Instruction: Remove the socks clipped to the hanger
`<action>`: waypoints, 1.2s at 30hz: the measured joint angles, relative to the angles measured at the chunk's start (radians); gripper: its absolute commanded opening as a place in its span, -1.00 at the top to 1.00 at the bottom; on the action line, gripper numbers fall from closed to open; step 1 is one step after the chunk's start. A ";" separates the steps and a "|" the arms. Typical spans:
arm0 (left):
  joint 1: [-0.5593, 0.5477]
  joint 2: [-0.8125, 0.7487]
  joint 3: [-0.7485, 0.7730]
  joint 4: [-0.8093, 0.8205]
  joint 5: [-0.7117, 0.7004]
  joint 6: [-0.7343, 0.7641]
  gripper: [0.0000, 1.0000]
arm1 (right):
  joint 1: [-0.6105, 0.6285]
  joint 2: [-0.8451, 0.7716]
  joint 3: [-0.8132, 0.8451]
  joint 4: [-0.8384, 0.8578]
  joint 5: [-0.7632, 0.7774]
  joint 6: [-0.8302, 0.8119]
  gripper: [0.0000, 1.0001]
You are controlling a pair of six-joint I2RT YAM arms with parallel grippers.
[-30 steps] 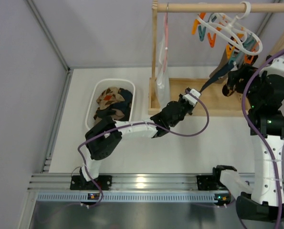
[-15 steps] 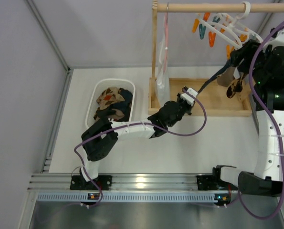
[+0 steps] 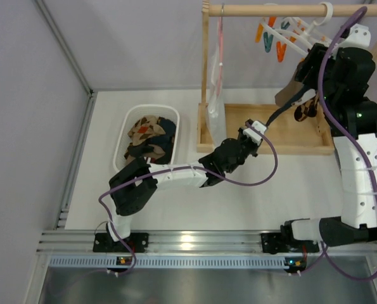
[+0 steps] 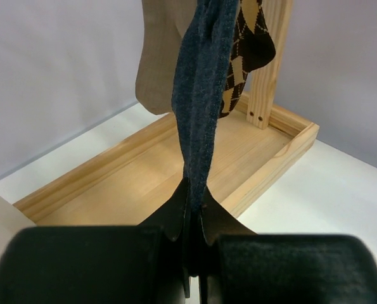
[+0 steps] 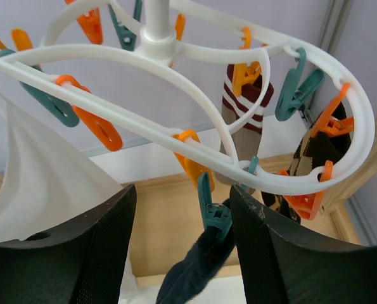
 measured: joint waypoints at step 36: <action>-0.012 0.002 0.006 0.000 -0.007 0.018 1.00 | 0.114 0.065 0.029 -0.071 0.344 -0.110 -0.01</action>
